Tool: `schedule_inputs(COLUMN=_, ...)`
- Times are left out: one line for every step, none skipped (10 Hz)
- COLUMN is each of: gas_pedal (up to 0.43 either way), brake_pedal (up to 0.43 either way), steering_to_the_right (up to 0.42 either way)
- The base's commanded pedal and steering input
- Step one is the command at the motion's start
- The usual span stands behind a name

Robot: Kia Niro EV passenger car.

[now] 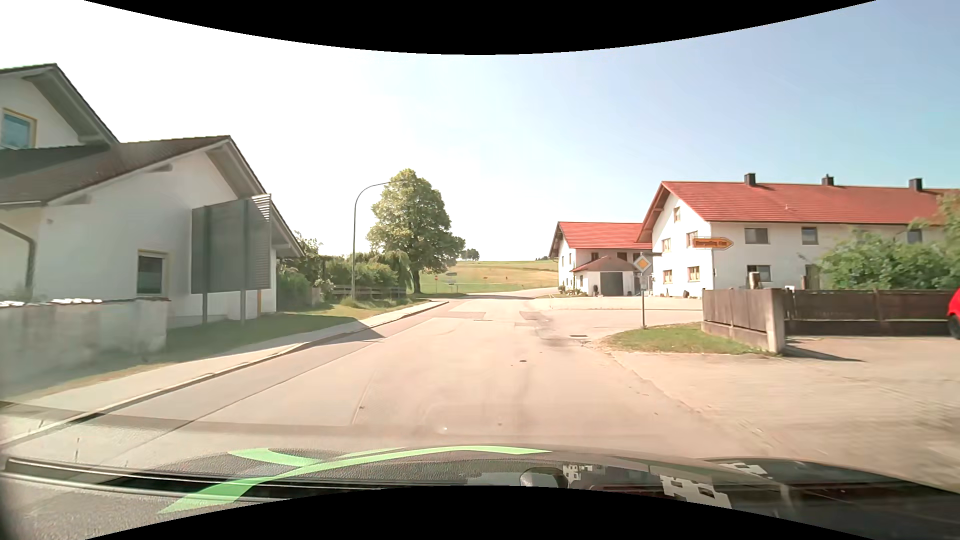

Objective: Follow the waypoints while adhering to traffic rules and regulations

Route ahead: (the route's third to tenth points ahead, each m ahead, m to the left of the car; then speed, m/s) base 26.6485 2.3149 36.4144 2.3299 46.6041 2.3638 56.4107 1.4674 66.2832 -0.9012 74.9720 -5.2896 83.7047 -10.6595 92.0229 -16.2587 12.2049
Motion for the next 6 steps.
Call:
schedule_inputs(gas_pedal=0.157, brake_pedal=0.000, steering_to_the_right=-0.006)
schedule_inputs(gas_pedal=0.157, brake_pedal=0.000, steering_to_the_right=-0.006)
schedule_inputs(gas_pedal=0.157, brake_pedal=0.000, steering_to_the_right=-0.006)
schedule_inputs(gas_pedal=0.157, brake_pedal=0.000, steering_to_the_right=-0.006)
schedule_inputs(gas_pedal=0.157, brake_pedal=0.000, steering_to_the_right=-0.006)
schedule_inputs(gas_pedal=0.150, brake_pedal=0.000, steering_to_the_right=-0.006)
